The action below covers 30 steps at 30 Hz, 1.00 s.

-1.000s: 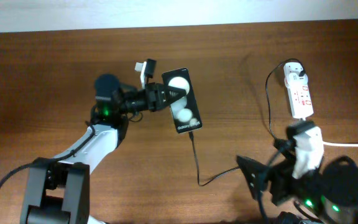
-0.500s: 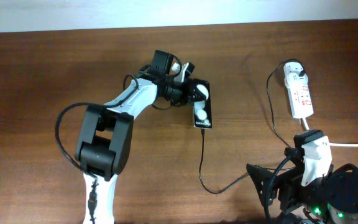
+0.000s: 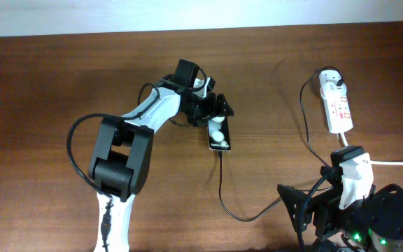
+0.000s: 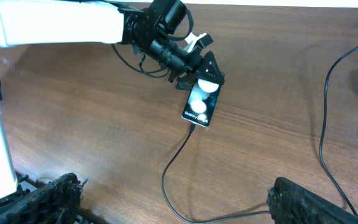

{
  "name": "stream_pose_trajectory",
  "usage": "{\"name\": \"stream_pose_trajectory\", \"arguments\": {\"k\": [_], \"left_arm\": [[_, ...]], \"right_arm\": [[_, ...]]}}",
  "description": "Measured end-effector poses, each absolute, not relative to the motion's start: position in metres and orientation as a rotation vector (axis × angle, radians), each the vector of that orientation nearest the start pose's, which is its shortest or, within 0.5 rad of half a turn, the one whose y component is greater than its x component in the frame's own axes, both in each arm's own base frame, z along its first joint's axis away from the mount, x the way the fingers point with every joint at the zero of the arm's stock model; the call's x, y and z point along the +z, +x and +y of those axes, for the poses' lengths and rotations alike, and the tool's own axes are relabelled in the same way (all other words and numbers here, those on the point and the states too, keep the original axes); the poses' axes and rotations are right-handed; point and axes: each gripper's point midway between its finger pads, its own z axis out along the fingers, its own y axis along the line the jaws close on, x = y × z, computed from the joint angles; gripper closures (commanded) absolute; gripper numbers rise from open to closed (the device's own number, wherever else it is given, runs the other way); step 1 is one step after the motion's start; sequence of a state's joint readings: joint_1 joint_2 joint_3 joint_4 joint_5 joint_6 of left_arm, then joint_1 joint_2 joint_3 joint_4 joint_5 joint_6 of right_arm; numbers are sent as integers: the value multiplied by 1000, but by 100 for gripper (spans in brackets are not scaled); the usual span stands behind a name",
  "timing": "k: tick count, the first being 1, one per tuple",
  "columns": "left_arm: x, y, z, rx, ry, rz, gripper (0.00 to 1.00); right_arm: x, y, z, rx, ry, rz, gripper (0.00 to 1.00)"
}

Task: Plug charger to phone and switch on socket
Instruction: 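Lower the phone flat onto the table with the left gripper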

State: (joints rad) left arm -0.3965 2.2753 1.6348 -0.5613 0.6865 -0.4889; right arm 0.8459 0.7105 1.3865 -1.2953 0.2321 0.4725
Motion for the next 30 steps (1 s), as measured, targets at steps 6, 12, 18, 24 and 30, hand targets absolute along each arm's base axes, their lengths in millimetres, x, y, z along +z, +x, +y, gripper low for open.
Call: {"name": "stream_pose_trajectory", "arguments": {"k": [6, 12, 18, 24, 30], "left_arm": [[28, 415, -291, -1078, 60, 2907, 1], [28, 419, -292, -1046, 70, 2889, 1], [29, 429, -291, -1005, 128, 2837, 1], [22, 421, -274, -856, 140, 2909, 1], [9, 407, -210, -332, 39, 3049, 1]], "right_arm": [[346, 142, 101, 494, -280, 2197, 1], [346, 142, 101, 494, -280, 2197, 1], [346, 142, 101, 493, -281, 2197, 1], [346, 142, 101, 494, -280, 2197, 1], [346, 142, 101, 494, -280, 2197, 1]]}}
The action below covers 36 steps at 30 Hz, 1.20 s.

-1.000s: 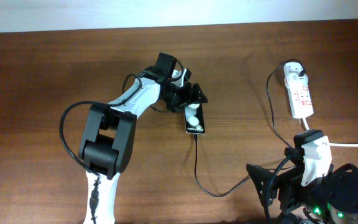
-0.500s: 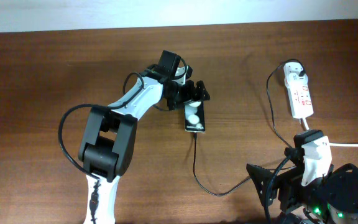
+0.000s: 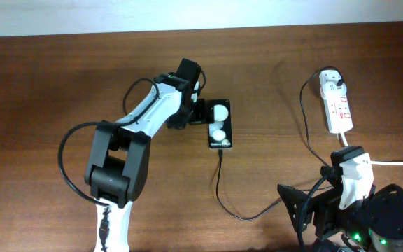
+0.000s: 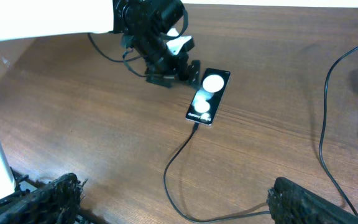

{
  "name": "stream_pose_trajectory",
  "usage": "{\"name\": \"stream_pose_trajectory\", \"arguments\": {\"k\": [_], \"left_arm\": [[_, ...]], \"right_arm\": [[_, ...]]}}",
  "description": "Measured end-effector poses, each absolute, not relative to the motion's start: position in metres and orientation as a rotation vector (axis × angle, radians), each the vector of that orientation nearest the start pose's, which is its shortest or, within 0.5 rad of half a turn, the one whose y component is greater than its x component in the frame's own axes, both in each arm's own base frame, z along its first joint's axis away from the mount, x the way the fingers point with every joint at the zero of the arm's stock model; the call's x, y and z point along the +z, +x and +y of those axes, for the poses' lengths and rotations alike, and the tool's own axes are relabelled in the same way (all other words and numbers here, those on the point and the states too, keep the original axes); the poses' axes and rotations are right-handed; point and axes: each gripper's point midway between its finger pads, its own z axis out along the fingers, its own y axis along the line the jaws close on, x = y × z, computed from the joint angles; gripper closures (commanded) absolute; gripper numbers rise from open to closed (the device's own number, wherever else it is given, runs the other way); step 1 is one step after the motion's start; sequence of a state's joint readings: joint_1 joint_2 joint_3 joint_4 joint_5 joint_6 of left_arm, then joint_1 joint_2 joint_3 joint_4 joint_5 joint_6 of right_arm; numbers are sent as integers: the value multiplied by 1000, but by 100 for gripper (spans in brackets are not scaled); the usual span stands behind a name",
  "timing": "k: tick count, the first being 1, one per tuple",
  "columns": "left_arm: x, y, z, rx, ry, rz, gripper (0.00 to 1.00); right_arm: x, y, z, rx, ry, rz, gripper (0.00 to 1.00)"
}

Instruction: Plug charger to phone and switch on socket

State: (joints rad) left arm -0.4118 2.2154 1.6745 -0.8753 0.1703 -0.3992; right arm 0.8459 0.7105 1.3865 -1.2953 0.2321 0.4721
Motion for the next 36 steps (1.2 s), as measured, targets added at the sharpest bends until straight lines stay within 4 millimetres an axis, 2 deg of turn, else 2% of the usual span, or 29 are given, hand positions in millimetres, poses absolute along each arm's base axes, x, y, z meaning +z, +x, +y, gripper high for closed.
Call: {"name": "stream_pose_trajectory", "arguments": {"k": [3, 5, 6, 8, 9, 12, 13, 15, 17, 19, 22, 23, 25, 29, 32, 36], "left_arm": [[8, 389, -176, -89, 9, 3133, 1], [28, 387, -166, -13, 7, 3126, 1], [56, 390, -163, -13, 6, 3069, 1], [138, 398, -159, -69, -4, 2876, 1], [185, 394, -155, -106, -13, 2772, 1], [256, 356, -130, -106, -33, 2652, 1], [271, 339, -117, -71, -41, 2642, 1], [285, 315, -99, -14, -55, 2637, 1], [301, 306, -93, -27, -73, 2587, 1], [329, 290, -82, -55, -112, 2486, 1], [363, 260, -62, -100, -193, 2361, 1], [371, 248, -56, -120, -219, 2325, 1], [376, 212, -37, -147, -273, 2256, 1], [364, 164, -6, -113, -314, 2200, 1], [339, 146, 5, -40, -313, 2276, 1], [290, 124, 15, 116, -278, 2491, 1]], "right_arm": [[346, 142, 101, 493, -281, 2196, 1], [346, 142, 101, 494, -280, 2196, 1], [346, 142, 101, 494, -280, 2196, 1], [346, 142, 101, 493, -280, 2197, 1], [346, 142, 101, 494, -279, 2196, 1], [346, 142, 101, 493, -281, 2197, 1], [346, 142, 101, 493, -281, 2196, 1], [346, 142, 101, 494, -281, 2196, 1], [346, 142, 101, 494, -281, 2196, 1], [346, 142, 101, 494, -281, 2196, 1], [346, 142, 101, 494, -280, 2196, 1], [346, 142, 101, 494, -280, 2196, 1], [346, 142, 101, 493, -280, 2196, 1], [346, 143, 101, 491, -279, 2195, 1], [346, 143, 101, 490, -279, 2195, 1], [346, 143, 100, 490, -278, 2195, 1]]}}
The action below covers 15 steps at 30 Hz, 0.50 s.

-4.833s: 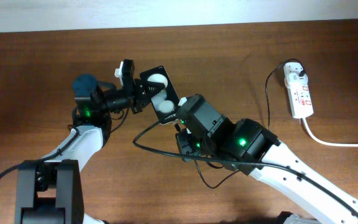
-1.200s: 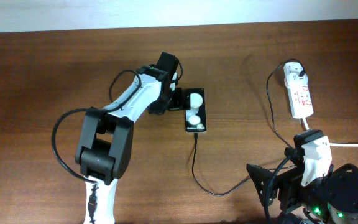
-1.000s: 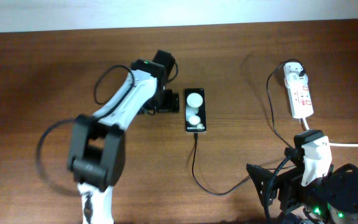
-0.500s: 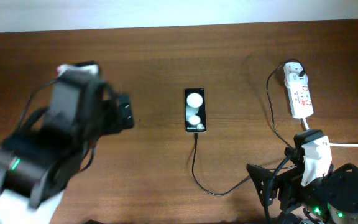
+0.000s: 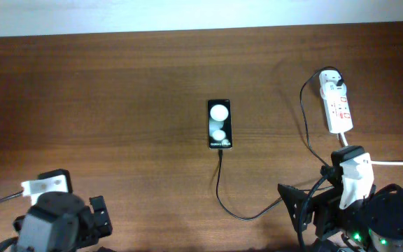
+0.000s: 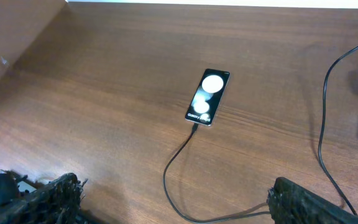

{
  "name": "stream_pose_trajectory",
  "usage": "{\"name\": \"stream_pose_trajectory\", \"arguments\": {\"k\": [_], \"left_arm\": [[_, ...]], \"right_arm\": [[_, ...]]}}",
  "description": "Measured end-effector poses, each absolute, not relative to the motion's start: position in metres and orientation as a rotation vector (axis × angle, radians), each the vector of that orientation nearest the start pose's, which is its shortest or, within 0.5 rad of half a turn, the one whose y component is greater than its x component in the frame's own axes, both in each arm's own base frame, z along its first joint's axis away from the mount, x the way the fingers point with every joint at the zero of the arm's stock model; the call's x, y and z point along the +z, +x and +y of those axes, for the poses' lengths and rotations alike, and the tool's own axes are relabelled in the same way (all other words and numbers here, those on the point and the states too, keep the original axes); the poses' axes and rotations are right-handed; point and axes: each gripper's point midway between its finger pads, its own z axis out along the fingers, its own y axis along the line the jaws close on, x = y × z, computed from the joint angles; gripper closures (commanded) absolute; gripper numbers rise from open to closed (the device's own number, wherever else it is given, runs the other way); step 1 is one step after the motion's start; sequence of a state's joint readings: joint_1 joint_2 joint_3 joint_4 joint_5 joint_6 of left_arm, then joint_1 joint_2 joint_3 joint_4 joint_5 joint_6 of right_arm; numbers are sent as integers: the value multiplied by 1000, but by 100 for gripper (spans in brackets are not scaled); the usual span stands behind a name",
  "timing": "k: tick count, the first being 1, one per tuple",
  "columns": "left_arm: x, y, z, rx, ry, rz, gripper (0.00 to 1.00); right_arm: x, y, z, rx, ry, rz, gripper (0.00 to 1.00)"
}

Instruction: Plug charger to phone and switch on socket

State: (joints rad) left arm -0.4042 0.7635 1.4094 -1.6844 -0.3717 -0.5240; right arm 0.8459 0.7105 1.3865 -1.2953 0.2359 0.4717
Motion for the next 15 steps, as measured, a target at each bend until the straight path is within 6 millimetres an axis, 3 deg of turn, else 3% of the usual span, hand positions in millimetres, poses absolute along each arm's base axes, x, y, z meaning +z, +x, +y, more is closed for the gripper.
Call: {"name": "stream_pose_trajectory", "arguments": {"k": [3, 9, 15], "left_arm": [[277, 125, 15, 142, -272, 2526, 1], [277, 122, 16, 132, -274, 2512, 1], [294, 87, 35, 5, -320, 2287, 1]], "right_arm": [[346, 143, 101, 490, -278, 2195, 1], [346, 143, 100, 490, -278, 2195, 1], [346, 143, 101, 491, -278, 2195, 1]]}}
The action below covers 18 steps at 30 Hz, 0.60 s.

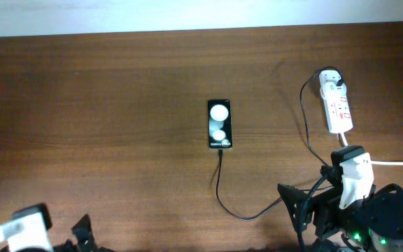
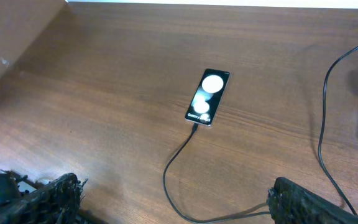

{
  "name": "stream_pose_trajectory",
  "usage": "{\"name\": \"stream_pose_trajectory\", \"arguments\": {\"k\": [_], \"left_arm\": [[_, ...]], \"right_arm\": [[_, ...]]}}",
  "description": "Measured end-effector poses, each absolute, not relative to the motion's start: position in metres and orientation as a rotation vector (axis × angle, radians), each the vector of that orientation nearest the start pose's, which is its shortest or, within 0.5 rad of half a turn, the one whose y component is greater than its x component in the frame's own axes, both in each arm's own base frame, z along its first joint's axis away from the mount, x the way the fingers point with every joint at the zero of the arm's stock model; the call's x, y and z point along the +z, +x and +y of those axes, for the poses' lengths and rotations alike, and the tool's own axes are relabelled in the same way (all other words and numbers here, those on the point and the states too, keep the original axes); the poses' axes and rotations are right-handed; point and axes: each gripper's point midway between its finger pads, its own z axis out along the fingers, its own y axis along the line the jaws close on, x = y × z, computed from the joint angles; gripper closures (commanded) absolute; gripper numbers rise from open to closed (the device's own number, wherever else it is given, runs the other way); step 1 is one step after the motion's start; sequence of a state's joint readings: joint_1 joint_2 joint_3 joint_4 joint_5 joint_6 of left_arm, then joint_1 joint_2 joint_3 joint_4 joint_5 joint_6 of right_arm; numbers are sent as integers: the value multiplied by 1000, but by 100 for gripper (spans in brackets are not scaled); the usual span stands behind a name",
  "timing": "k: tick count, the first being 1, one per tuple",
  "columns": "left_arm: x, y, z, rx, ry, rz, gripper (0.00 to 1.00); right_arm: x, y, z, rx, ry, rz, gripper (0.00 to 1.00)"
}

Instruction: Plug charger to phone and switch on socket

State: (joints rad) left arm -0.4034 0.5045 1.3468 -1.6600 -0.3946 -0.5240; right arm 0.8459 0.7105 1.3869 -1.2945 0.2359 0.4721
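Note:
The black phone (image 1: pixel 219 124) lies flat in the middle of the table, with two bright white spots on its screen; it also shows in the right wrist view (image 2: pixel 207 97). A black charger cable (image 1: pixel 219 182) is plugged into its near end and loops right towards the white power strip (image 1: pixel 336 105), where a plug sits in the far socket. My right gripper (image 2: pixel 176 210) is open at the near right edge, with only the cable lying on the table between its fingers. Of the left arm (image 1: pixel 19 236), only a bit shows at the bottom-left corner.
The strip's white lead (image 1: pixel 397 163) runs off to the right edge. The right arm's body (image 1: pixel 359 210) fills the near right corner. A pale wall borders the table's far edge.
The left arm has drawn further back into the bottom-left corner and is now mostly out of frame. The phone, cable, strip and right arm are where they were.
First the left gripper was on the phone's far end, with the phone angled and the cable plugged in. Then it stood beside the phone's left edge, and the phone lay straight. Later the left arm was back at the near left corner, and now it is lower still.

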Motion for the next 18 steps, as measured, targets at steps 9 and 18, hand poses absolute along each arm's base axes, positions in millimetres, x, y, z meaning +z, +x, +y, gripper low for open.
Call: {"name": "stream_pose_trajectory", "arguments": {"k": [9, 18], "left_arm": [[300, 37, 60, -4, -561, 2030, 1], [299, 33, 57, -32, -564, 2018, 1]], "right_arm": [[346, 143, 100, 490, -278, 2196, 1], [346, 143, 100, 490, -278, 2195, 1]]}}
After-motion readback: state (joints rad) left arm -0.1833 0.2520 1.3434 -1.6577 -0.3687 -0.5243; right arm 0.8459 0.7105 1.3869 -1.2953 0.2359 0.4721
